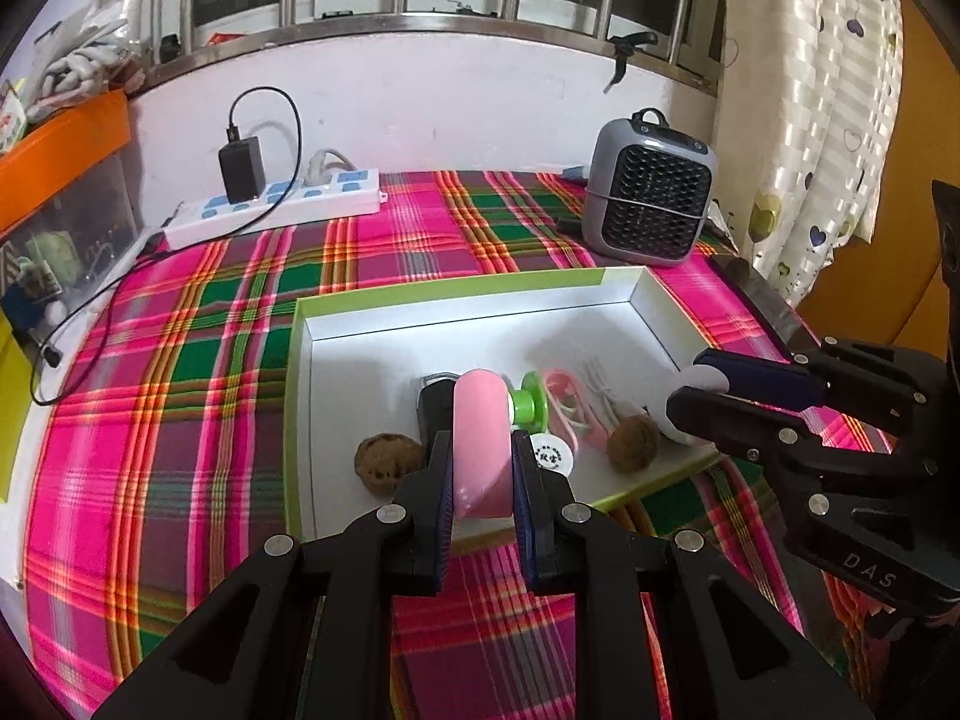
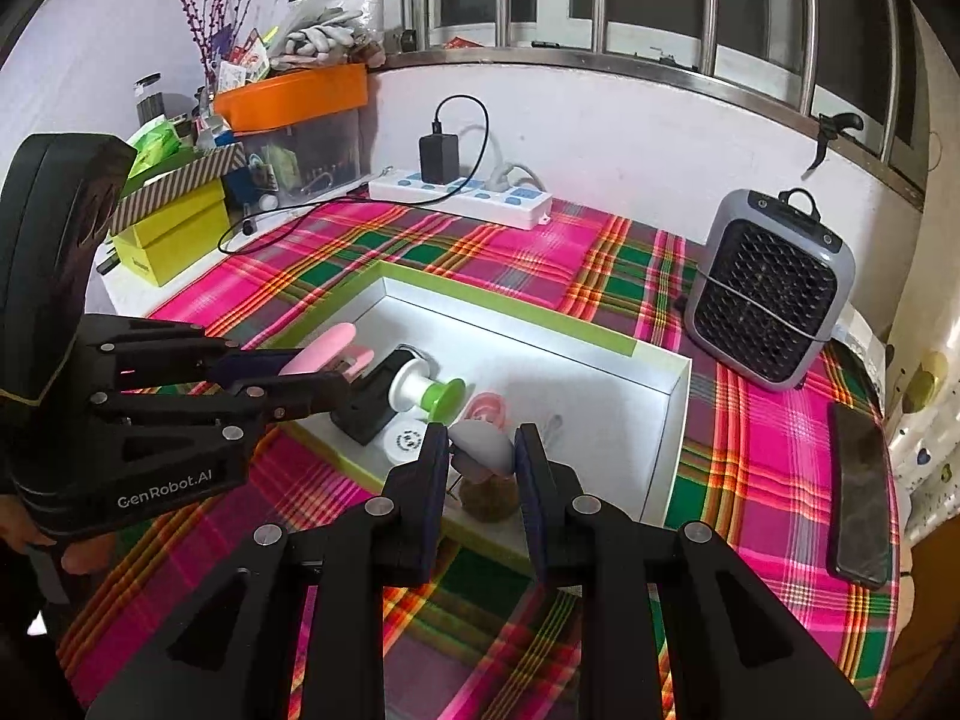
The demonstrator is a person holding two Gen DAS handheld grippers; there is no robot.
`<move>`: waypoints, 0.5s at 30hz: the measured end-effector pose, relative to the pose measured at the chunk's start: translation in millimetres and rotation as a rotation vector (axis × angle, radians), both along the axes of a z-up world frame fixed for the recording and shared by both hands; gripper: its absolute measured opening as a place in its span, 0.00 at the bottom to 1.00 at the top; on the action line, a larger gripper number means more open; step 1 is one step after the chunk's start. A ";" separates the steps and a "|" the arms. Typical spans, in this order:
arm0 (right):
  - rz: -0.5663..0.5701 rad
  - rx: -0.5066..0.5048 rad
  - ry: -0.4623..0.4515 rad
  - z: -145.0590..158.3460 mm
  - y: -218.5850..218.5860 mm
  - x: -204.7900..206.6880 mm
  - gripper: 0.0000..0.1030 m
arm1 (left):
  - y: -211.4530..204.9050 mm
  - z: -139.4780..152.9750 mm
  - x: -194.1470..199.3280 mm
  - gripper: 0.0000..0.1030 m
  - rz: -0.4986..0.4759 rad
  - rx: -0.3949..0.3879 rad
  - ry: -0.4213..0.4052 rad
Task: Organize objects
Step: 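Carry the pink case and white knob over the box with both grippers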
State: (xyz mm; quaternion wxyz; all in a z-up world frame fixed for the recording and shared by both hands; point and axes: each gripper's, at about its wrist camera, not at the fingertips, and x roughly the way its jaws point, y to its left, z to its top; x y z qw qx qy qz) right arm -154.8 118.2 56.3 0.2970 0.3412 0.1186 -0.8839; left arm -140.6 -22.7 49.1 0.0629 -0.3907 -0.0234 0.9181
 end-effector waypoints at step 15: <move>-0.006 0.014 -0.016 -5.7 -5.4 -31.6 0.23 | 7.4 -7.5 -17.0 0.15 -0.030 -0.001 -0.001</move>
